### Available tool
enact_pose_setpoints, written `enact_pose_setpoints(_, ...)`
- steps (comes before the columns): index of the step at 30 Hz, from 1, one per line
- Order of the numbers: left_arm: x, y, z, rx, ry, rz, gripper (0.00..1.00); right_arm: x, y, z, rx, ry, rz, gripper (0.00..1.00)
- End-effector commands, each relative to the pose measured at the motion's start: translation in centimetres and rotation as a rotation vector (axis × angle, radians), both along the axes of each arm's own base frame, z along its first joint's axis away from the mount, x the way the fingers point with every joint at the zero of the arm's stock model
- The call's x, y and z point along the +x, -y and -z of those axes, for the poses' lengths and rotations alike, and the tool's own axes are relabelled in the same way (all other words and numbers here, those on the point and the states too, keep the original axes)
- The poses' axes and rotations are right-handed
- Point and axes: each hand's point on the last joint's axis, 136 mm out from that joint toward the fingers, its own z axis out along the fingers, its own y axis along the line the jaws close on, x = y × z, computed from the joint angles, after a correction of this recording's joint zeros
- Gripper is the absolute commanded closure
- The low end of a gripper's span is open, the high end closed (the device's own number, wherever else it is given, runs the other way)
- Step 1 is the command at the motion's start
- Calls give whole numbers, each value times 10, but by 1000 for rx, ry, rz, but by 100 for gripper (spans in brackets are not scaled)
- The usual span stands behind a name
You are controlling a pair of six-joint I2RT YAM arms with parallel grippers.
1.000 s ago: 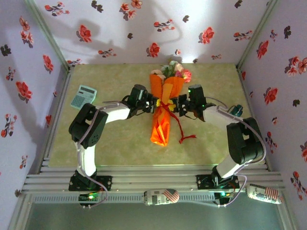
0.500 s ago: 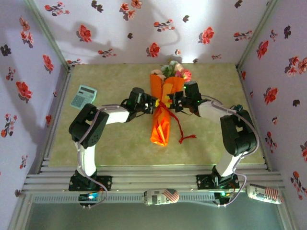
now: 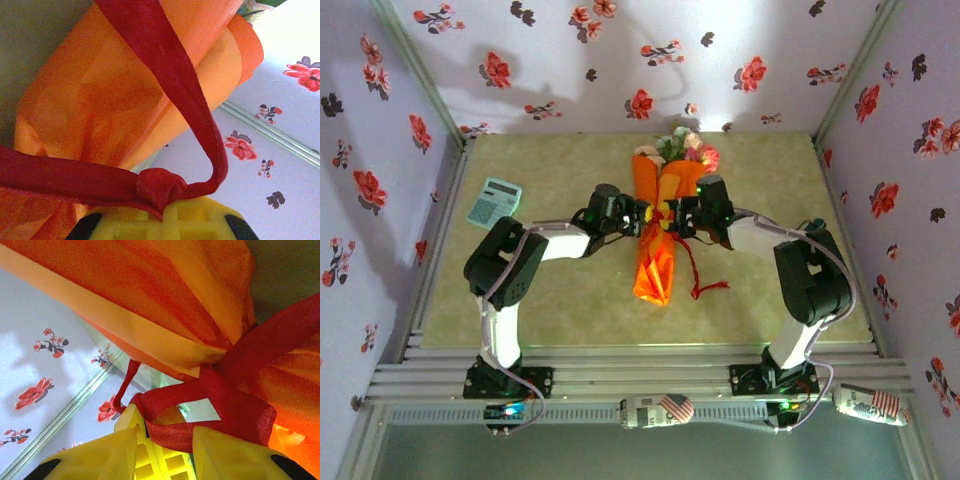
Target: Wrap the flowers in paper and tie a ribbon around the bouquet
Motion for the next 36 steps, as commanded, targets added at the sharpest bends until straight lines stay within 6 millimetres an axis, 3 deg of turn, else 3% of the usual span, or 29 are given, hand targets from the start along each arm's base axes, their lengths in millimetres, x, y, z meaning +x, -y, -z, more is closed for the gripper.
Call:
enact_pose_setpoints(1,-1,3,1,-11,7,-5,100,7,2,10,13,-14,53,64)
enact_pose_setpoints(8,-3,4,0,-14,8,1,100,18,-3,9,44,-13,78,65)
enact_pose_setpoints(17,-6,3,0,-10,4,6,100,19,-2,12,35,-18,82,85)
enact_pose_setpoints(21,-6,4,-2,-10,7,10,100,17,1,16,26,-25,88,84)
enact_pose_setpoints(25,-6,4,-1,-8,7,12,100,20,-1,18,38,-24,93,73)
enact_pose_setpoints(36,-4,6,-3,-16,16,13,100,20,1,24,48,-35,112,70)
